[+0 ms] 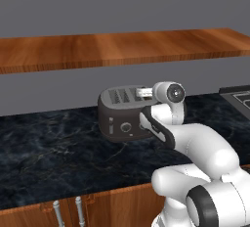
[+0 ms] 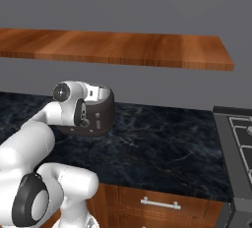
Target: Start the toaster. Once the lever pops up, take the bread to the plate on the dining counter.
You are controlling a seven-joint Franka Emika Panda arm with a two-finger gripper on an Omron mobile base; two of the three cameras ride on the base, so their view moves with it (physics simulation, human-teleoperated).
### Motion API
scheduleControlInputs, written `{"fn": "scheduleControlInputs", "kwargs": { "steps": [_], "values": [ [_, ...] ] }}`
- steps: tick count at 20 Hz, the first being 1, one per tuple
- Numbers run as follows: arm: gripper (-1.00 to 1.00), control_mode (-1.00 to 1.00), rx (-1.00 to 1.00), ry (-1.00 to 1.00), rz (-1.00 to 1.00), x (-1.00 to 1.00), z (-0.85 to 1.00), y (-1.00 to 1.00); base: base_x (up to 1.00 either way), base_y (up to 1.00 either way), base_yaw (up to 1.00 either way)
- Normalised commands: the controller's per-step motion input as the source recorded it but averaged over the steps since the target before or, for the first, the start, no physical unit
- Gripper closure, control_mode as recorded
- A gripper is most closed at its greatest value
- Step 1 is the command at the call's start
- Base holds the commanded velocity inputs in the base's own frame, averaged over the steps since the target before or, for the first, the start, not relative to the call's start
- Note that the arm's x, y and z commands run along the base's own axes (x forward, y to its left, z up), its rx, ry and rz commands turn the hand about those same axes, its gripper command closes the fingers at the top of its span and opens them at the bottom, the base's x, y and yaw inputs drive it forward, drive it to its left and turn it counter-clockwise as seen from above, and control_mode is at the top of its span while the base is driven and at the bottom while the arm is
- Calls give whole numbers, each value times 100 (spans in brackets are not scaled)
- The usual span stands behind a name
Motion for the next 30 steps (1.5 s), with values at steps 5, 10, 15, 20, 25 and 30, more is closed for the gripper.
{"fn": "scheduleControlInputs", "kwargs": {
  "steps": [5, 10, 15, 20, 25, 30],
  "values": [
    [-100, -100, 0, 0, 0, 0, 0, 0, 0, 0, 0],
    [-100, -100, 0, 0, 0, 0, 0, 0, 0, 0, 0],
    [-100, -100, 0, 0, 0, 0, 0, 0, 0, 0, 0],
    [-100, -100, 0, 0, 0, 0, 0, 15, 0, 0, 0],
    [-100, -100, 0, 0, 2, -2, 0, 21, 0, 0, 0],
    [-100, -100, 0, 0, 1, 0, 0, 3, 0, 0, 0]
  ]
}}
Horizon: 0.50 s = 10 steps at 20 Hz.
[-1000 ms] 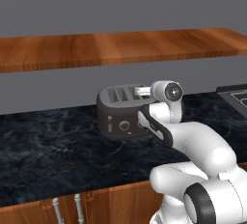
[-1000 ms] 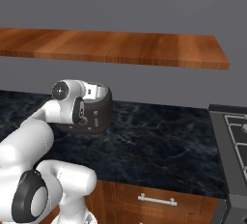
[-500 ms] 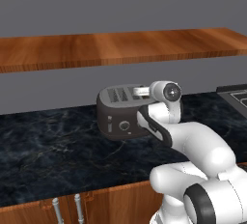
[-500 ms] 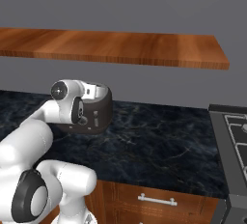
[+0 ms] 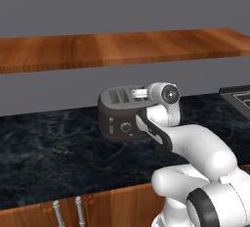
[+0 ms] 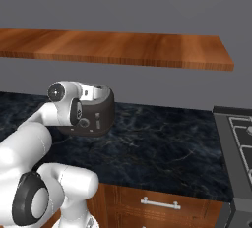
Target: Start the toaster. Once the lever pops up, take the bread to the plate on the dining counter.
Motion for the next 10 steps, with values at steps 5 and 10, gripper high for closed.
{"fn": "scheduleControlInputs", "kwargs": {
  "steps": [5, 10],
  "values": [
    [-100, -100, 0, 0, 0, 0, -1, -7, 0, 0, 0],
    [-100, -100, 5, 0, 0, 0, -4, -39, 0, 0, 0]
  ]
}}
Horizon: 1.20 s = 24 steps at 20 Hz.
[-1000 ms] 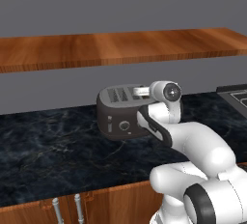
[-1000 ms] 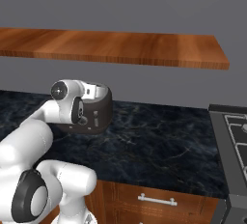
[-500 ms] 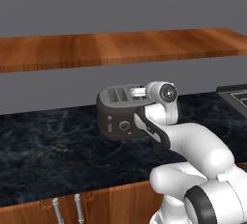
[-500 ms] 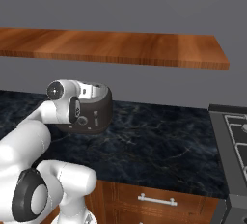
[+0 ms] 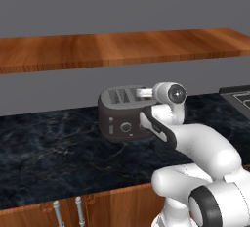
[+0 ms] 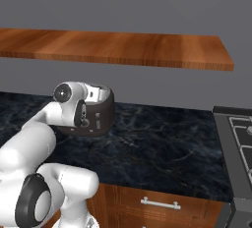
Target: Start the toaster. Once the lever pops up, take the bread to the plate on the dining counter.
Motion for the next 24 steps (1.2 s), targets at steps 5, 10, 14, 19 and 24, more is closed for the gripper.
{"fn": "scheduleControlInputs", "kwargs": {
  "steps": [5, 10, 14, 19, 24],
  "values": [
    [-100, -100, 2, 4, 0, 2, 0, -7, 0, 0, 0],
    [-100, -100, 0, 3, 0, 9, 0, 11, 0, 0, 0],
    [-100, -100, 0, 0, 0, 5, 0, 16, 0, 0, 0],
    [-100, -100, 0, 0, 0, 2, 0, 7, 0, 0, 0],
    [-100, -100, 0, 0, 0, 11, -5, 0, 0, 0, 0]
  ]
}}
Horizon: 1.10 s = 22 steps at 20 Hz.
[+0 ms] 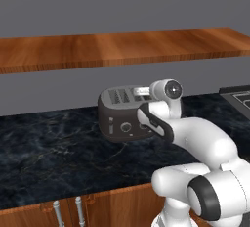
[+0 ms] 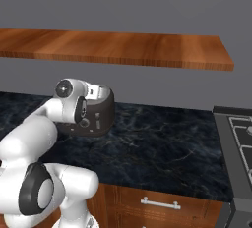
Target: Start the toaster. Once the lever pops up, take the bread to the plate on the dining counter.
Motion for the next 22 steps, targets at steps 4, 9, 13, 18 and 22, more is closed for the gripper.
{"fn": "scheduleControlInputs", "kwargs": {
  "steps": [4, 9, 13, 18, 22],
  "values": [
    [-100, -100, 0, 0, 0, 16, -1, -6, 0, 0, 0],
    [-100, -100, 0, 0, 0, 14, -9, -3, 0, 0, 0],
    [-100, -100, 0, 0, 0, 9, -14, 0, 0, 0, 0],
    [-100, -100, 0, 1, 0, 6, -17, 0, 0, 0, 0],
    [-100, -100, 0, 1, 0, 1, -16, 0, 0, 0, 0]
  ]
}}
